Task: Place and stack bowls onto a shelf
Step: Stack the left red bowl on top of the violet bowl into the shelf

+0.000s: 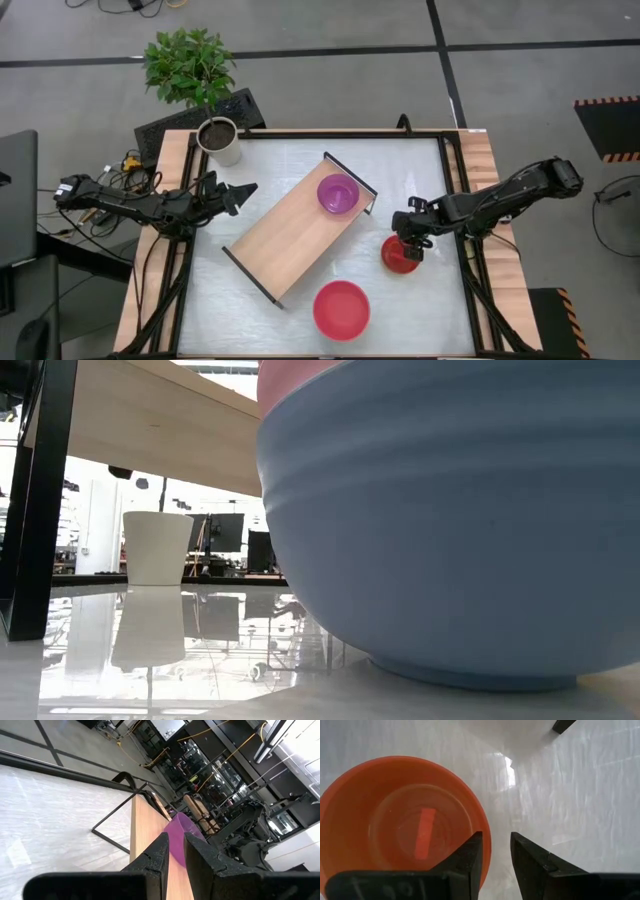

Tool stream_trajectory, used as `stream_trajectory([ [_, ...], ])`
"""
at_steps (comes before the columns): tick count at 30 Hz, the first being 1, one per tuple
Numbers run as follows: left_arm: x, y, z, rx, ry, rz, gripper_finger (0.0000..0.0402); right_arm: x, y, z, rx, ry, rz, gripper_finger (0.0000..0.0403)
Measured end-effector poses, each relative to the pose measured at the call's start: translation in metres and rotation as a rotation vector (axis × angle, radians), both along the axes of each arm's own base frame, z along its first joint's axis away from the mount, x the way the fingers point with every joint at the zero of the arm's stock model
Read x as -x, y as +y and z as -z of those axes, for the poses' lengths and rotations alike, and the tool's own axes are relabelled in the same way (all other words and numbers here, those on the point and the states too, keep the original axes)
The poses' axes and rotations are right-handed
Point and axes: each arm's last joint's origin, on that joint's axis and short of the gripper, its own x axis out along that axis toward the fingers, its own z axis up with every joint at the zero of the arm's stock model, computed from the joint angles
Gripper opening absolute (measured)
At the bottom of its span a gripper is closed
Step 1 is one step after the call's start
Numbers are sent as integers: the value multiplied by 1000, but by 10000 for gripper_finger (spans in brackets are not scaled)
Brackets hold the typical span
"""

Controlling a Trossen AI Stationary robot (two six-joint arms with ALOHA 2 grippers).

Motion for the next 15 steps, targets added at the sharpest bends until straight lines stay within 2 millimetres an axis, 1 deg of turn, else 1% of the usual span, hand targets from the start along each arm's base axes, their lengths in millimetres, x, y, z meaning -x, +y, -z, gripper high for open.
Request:
stream_trajectory([
  [15, 0, 0, 0, 0, 0, 0, 43, 0, 2, 0, -4, 1, -9, 125],
])
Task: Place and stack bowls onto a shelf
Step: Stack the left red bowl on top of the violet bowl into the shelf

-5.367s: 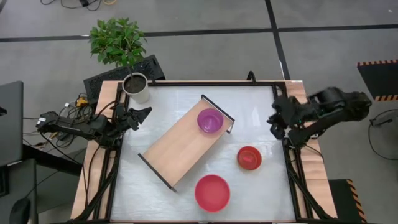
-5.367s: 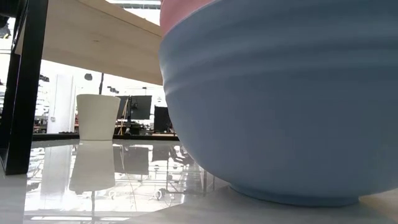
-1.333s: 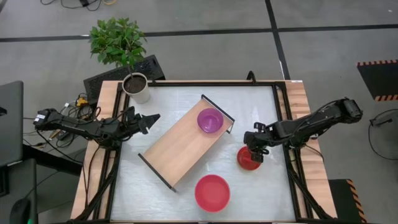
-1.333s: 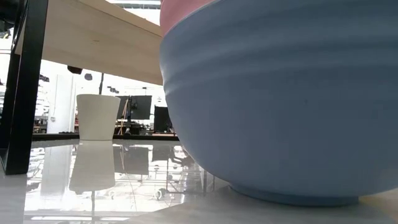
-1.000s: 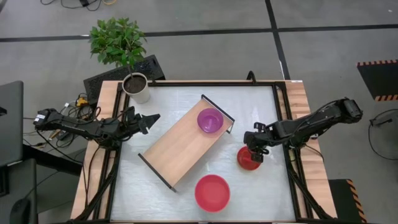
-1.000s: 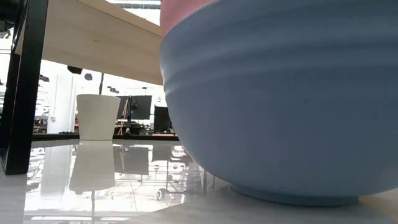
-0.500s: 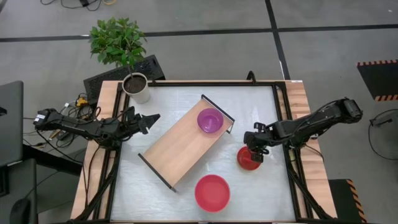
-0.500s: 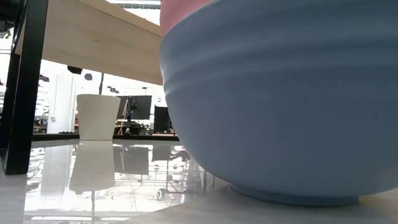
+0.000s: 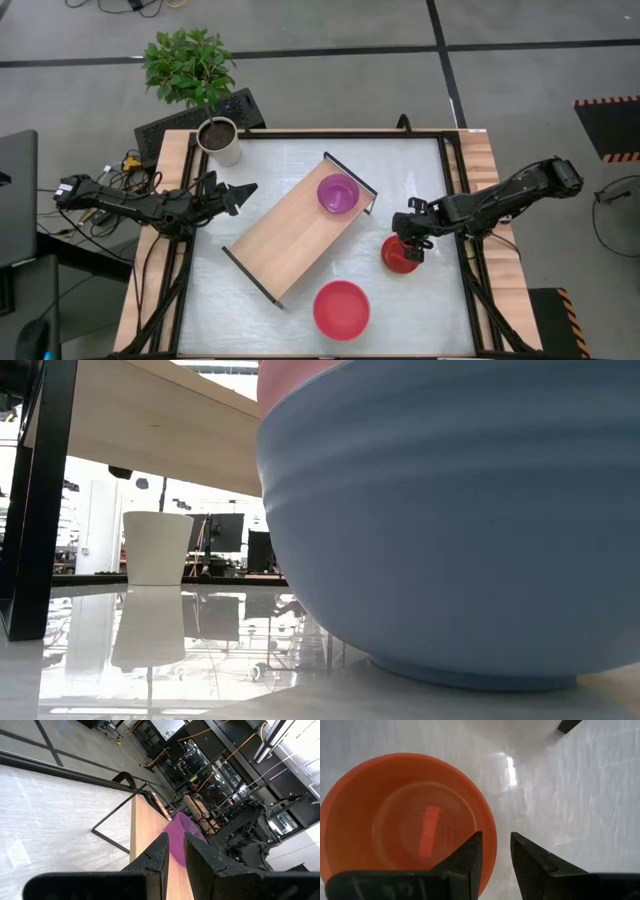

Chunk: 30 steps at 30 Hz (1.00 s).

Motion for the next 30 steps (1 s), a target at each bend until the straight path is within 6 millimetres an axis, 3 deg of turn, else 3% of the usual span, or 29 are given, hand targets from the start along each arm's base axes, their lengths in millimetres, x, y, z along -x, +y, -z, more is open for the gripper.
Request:
stream_trajectory([
  [14, 0, 0, 0, 1, -4, 0, 43, -7, 3, 11, -20, 58, -19, 121],
  [23, 0, 0, 0, 0, 0, 0, 43, -2, 2, -3, -41, 5, -14, 120],
  [30, 0, 0, 0, 0, 0, 0, 43, -3, 1, -1, -33, 23, -10, 120],
])
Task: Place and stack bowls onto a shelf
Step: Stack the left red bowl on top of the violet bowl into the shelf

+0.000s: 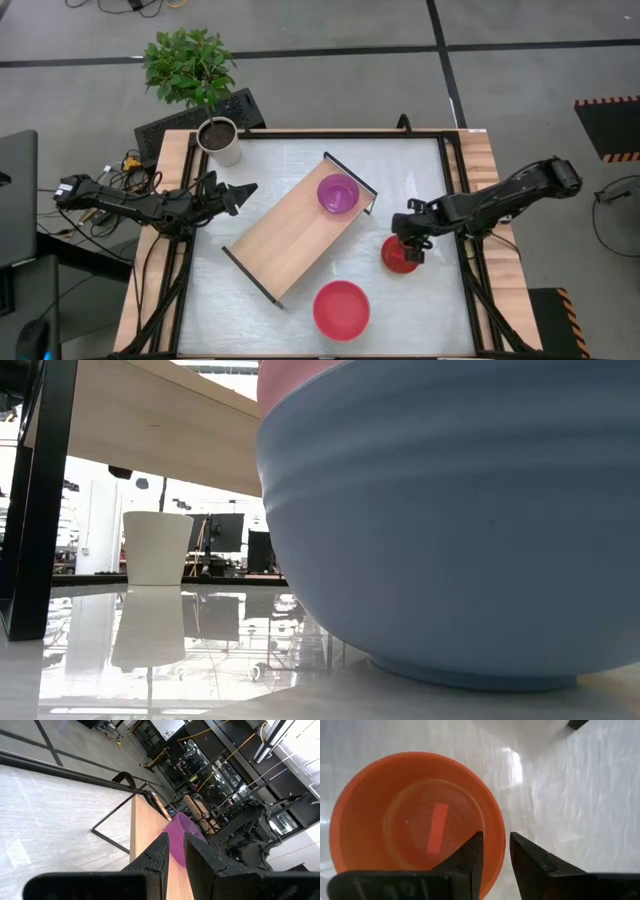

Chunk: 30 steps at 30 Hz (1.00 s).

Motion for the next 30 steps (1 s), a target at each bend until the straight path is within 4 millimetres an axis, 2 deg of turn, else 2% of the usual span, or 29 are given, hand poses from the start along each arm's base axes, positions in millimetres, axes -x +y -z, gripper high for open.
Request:
stream_trajectory([
  [18, 0, 0, 0, -1, 4, 0, 43, -4, 1, 6, 8, 27, 0, 117],
  [22, 0, 0, 0, -1, 4, 0, 43, -4, 1, 6, 9, 32, 1, 94],
  [30, 0, 0, 1, -2, 10, 0, 43, -4, 1, 6, 9, 32, 4, 19],
])
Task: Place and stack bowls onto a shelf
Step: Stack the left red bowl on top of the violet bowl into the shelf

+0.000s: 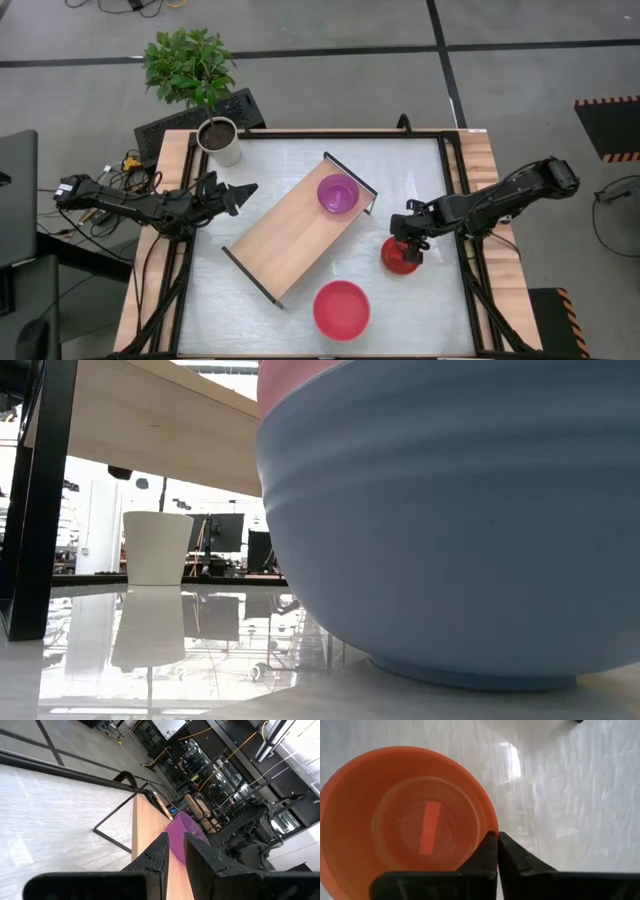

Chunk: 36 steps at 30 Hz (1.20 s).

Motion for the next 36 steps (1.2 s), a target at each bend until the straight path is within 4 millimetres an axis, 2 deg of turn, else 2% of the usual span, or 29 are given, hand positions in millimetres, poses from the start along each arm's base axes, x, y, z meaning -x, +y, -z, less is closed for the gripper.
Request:
stream_trajectory([
  [6, 0, 0, 0, 0, 0, 0, 43, 0, 0, -2, 2, 10, 0, 23],
  [16, 0, 0, 1, -1, 9, 0, 43, -6, 1, -33, 24, 8, -13, 19],
  [18, 0, 0, 1, -2, 11, 0, 43, -6, 1, -33, 15, 8, -30, 19],
  [22, 0, 0, 1, -2, 11, 0, 43, -10, 2, -34, -133, -3, -90, 19],
  [26, 0, 0, 1, 3, 9, 0, 43, -10, -1, -38, -127, -36, -44, 19],
  [30, 0, 0, 1, 8, 6, 0, 43, -4, -5, -35, -114, 32, 13, 19],
  [34, 0, 0, 1, 9, 6, 1, 43, -11, -1, -46, -183, -111, -26, 19],
  [36, 0, 0, 1, 9, 6, 1, 43, -8, -6, -50, -169, -87, 16, 19],
])
